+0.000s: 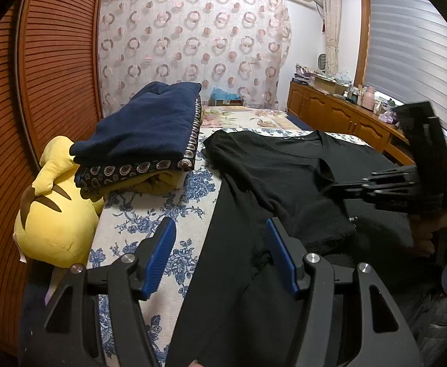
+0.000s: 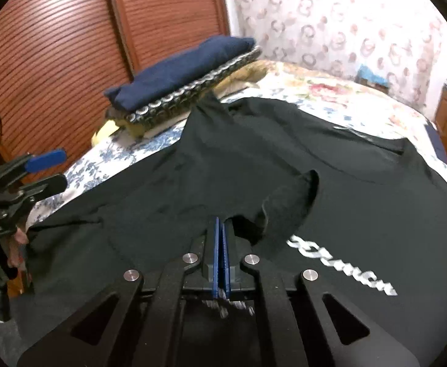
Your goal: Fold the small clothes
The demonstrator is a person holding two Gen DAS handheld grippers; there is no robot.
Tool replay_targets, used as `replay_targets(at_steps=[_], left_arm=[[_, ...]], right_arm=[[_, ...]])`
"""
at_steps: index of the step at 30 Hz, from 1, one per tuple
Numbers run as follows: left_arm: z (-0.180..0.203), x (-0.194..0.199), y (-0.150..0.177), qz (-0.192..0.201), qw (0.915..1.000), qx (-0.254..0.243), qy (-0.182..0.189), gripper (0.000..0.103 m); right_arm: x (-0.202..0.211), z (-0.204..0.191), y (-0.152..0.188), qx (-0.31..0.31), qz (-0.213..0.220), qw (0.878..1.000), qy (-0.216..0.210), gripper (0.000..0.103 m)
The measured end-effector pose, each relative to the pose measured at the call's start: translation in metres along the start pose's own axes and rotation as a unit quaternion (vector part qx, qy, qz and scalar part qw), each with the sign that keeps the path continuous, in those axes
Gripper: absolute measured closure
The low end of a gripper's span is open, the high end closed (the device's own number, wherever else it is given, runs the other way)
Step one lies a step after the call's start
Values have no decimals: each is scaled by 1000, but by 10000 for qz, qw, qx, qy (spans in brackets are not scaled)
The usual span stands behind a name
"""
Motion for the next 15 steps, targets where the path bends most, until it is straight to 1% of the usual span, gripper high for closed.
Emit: replay_targets(at_steps=[4,5,7,8,10,12,15], left_arm=[[0,0,0,-8,10000,0,7,43],[0,0,1,-12,10000,-7,6,43],[1,0,1,-13,10000,-10,27,43],[1,0,2,-20,10000,-23,23,43],[3,-1,1,-21,10000,-28,32,43],[6,-1,-1,-21,10000,-60,45,43],[11,-5,-8,-36,9998,-208,-10,43]], right_arm=[[11,0,11,-34,-34,10000,4,103],[12,1,12,-43,-41,10000,25,94],[16,6,12,-38,-14,9998,179,82],[17,8,11,-18,14,9997,255,77],[18,17,8,-72,61,9991,403,73],[21,29,6,-188,106,9986,480,71],[24,45,7,-158,114,9972,722,69]])
Point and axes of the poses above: each gripper's, at about its wrist camera, not at the fingertips, and x roughly against the way its jaws point, z to its right, y to its underside, the point moved 10 cm from there along -x, roughly the way its jaws point, and after that the axes turned 4 degrees about -z, right-handed, at the moved point
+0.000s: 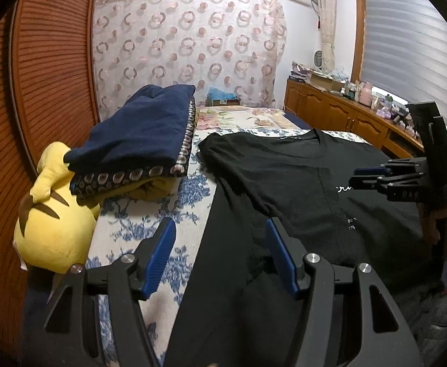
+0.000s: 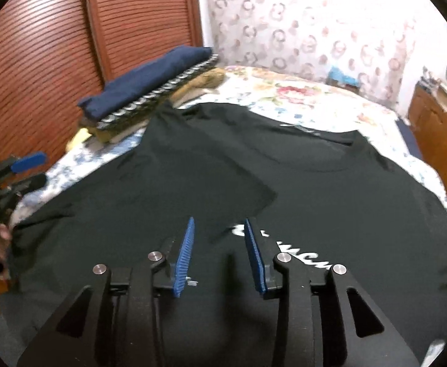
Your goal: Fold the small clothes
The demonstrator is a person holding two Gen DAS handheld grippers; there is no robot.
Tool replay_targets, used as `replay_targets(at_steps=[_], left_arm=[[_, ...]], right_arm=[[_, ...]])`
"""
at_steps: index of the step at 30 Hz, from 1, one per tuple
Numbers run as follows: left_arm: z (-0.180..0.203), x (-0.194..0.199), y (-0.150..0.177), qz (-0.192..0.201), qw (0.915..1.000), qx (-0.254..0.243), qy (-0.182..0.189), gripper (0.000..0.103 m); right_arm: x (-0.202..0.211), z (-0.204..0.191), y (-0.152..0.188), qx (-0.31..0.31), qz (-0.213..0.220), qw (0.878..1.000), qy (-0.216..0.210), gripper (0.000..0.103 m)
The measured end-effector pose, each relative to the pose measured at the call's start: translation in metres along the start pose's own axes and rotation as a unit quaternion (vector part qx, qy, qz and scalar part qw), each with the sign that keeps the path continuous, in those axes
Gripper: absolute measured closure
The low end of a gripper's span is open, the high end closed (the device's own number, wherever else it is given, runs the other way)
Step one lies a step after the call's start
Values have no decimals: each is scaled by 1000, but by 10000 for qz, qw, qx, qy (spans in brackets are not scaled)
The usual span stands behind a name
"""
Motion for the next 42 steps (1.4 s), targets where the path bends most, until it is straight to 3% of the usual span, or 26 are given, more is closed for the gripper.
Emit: replay_targets(at_steps=[4,7,13,18,26,32,39,42], left_arm=[[7,-10,-14,-46,9998,-168,72,43],[14,-20,-22,-104,9996,-217,163,43],[27,-39,-43,-253,9977,-238,579,43],[25,-55,-63,-325,9973,-305,590,43],[9,-94,-94,-586,9966,-502,293,62],[2,-129,-107,-810,9943,-680,96,65],[-5,-150,-98,-1232,9894,-768,-85,65],[-3,-153,-96,-1267,9879,-894,-97,70]], right_arm=[[-1,39,9,-60,-120,9994,308,66],[-5,71,19,-9,-303,9974,649,54],[-1,112,40,-265,-524,9947,839,53],[0,117,46,-317,-515,9956,711,53],[-1,119,47,-398,-439,9963,618,49],[-1,119,47,-404,-442,9963,616,49],[-1,119,47,-405,-441,9963,614,49],[-1,119,47,-403,-442,9963,617,48]])
Point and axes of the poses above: each gripper's, at about its wrist camera, not at the fingertips, and x roughly against the way its jaws point, z to its right, y to its underside, the point moved 10 cm from there along -x, roughly the way its jaws point, and after that the axes turned 4 degrees about -z, right-handed, at the moved point
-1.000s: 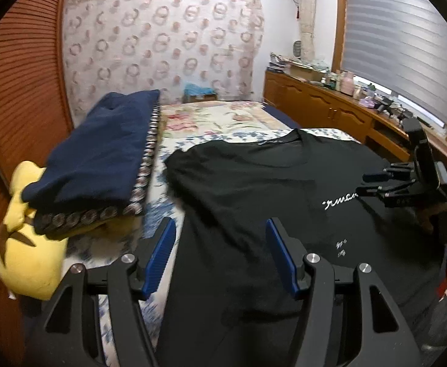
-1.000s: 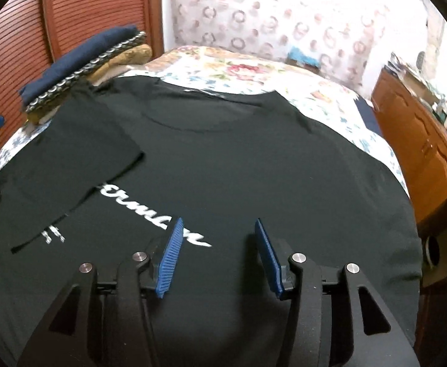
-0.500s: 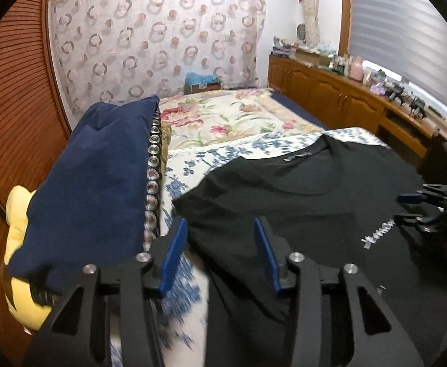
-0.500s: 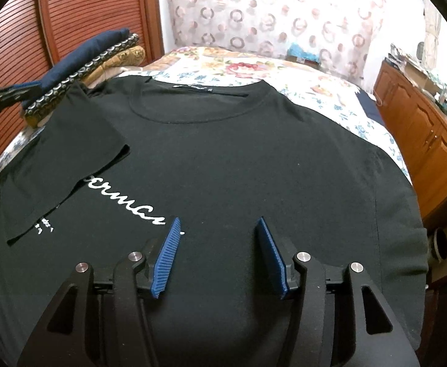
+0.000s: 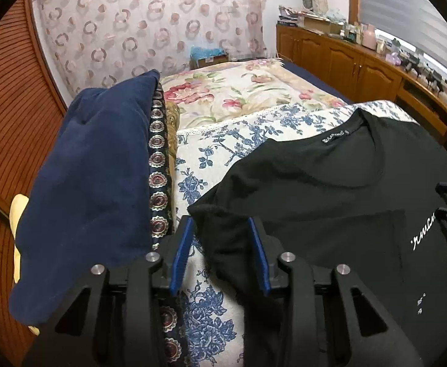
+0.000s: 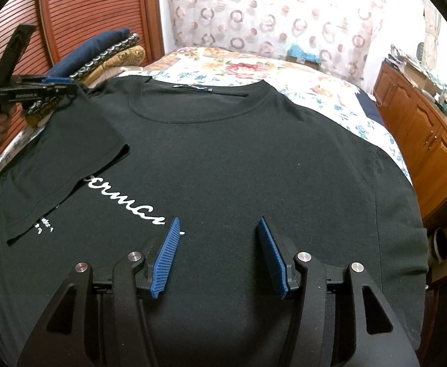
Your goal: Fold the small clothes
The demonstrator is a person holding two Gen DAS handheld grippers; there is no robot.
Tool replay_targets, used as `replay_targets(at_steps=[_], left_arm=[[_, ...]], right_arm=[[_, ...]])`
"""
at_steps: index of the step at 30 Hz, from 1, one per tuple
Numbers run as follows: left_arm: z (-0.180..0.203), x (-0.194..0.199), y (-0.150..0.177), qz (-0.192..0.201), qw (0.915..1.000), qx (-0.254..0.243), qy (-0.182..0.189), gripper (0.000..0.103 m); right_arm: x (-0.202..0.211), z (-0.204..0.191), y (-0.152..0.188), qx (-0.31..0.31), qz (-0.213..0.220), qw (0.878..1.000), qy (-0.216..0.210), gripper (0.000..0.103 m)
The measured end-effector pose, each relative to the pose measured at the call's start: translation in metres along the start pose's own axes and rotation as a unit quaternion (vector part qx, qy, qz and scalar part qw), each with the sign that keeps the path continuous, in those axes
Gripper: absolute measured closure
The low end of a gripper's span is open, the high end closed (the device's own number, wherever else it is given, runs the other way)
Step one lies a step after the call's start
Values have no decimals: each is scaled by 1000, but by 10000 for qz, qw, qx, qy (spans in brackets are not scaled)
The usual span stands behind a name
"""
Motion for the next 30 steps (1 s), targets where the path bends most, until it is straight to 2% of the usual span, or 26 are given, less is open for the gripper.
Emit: replay_targets(at_steps=[3,4,5,8,15,19,22,24,26,28,30], left_arm=[[5,-3,2,-126,9998,-159,3,81],[4,-4,2,-179,9996,-209,-33,92],[0,-5,2,-211,9995,-230,-79,98],[-6,-1,-4,-170,9997,-170,-88,102],[-32,19,-38,197,9993,-7,-322,103],[-53,19,-57,250,9986,135,-441,103],[-59,14,-57,208,9983,129,-523,102],[-58,16,-55,258,9986,145,-432,100],[-55,22,-52,381,9984,153,-392,93],[-48,35,-48,555,9982,144,-154,85],[-45,45,-42,664,9976,172,-69,78]], right_arm=[[0,0,0,0,1,10000,1,48],[0,0,0,-1,1,10000,0,48],[0,0,0,0,1,10000,0,48],[0,0,0,-1,1,10000,-1,48],[0,0,0,-1,1,10000,-1,48],[0,0,0,-1,2,10000,-1,48],[0,0,1,-1,1,10000,-1,48],[0,0,0,-2,2,10000,-2,48],[0,0,0,-2,2,10000,-3,48],[0,0,1,-1,2,10000,-1,48],[0,0,1,-4,1,10000,-5,48]])
Point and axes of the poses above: each gripper's, at about its wrist camera, not at the fingertips, and x roughly against the way its jaws point, z to its right, y to its underside, the point moved 10 cm from there along -x, roughly the way its jaws point, and after that the axes turned 4 degrees about -z, right-handed, at the moved point
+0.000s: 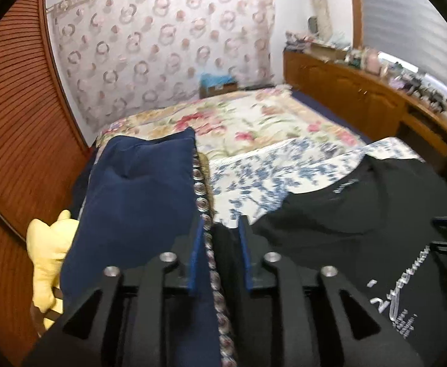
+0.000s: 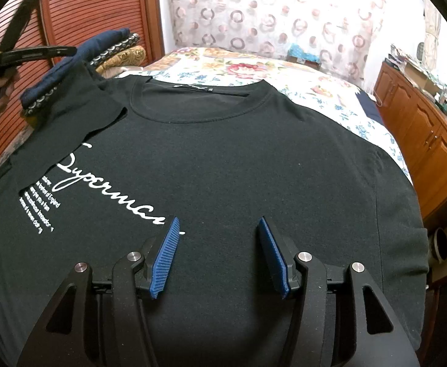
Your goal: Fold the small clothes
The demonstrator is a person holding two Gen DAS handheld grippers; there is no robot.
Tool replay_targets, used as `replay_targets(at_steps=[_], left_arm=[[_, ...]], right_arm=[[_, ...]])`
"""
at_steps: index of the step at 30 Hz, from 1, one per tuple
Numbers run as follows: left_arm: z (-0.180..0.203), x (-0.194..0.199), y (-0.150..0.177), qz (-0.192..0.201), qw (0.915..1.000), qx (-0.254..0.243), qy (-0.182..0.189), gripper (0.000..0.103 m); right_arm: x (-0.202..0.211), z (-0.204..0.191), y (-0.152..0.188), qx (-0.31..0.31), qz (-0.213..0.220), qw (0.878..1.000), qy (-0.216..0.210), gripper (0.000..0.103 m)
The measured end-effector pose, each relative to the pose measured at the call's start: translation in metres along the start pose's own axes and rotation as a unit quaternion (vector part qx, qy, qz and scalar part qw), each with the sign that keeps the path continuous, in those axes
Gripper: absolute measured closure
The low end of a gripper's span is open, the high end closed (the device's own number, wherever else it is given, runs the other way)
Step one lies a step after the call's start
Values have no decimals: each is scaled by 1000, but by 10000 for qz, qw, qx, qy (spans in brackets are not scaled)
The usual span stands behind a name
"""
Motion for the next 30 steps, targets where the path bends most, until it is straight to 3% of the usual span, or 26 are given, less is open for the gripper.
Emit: replay_targets(at_steps=[5,9,14,18,26,30], left_arm=[[9,32,24,264,9991,183,286,61],[10,66,41,786,9955,449,293,50],[5,94,57,1168,9898,762,299,48],[4,111,65,1447,9861,817,50,48],[9,114,82,1503,9836,994,-119,48],[17,114,93,1489,9836,1012,-89,48]], right_arm=[[0,0,0,2,0,10000,2,48],[0,0,0,3,1,10000,5,47],[0,0,0,2,0,10000,2,47],[0,1,0,2,1,10000,1,47],[1,0,-1,-19,34,10000,0,47],[22,9,-4,-190,412,9989,83,47]])
Point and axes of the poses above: each gripper's, at about its wrist camera, not at the fingertips, and x roughly against the way its jaws point, z to its right, y to its underside, the point moved 10 cm from there along -x, roughly the way its jaws point, and after that the axes turned 4 degrees about -z, right-handed, at the moved point
